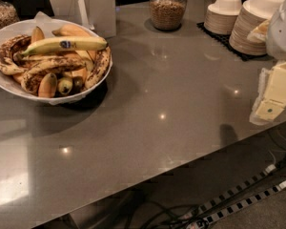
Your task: Pick banana from white bowl
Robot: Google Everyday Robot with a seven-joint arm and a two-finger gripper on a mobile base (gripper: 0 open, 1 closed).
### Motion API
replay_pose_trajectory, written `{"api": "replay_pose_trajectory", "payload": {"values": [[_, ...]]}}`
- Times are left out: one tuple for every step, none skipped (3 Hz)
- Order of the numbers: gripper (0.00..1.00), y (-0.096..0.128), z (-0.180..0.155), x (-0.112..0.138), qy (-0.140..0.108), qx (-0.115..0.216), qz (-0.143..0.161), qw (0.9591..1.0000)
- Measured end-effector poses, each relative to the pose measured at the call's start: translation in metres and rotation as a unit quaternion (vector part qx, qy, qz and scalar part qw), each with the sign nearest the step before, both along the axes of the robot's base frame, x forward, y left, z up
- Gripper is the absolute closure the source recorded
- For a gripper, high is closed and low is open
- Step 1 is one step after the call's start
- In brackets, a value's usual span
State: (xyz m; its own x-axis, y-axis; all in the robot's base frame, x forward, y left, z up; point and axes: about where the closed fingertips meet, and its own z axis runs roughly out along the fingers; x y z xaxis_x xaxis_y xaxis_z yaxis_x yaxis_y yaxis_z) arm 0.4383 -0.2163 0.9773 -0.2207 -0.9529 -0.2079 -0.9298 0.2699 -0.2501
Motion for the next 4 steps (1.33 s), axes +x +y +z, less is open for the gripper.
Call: {"api": "replay_pose_trajectory", "payload": {"values": [[0.0,0.0,0.0,0.0,0.0,0.0,0.0,1.0],[0.0,0.005,0.003,0.005,-0.015,0.006,0.006,0.9999],[0.0,0.021,0.01,0.026,-0.049,0.029,0.028,0.998],[0.0,0.044,0.018,0.054,-0.083,0.06,0.059,0.9931]]}}
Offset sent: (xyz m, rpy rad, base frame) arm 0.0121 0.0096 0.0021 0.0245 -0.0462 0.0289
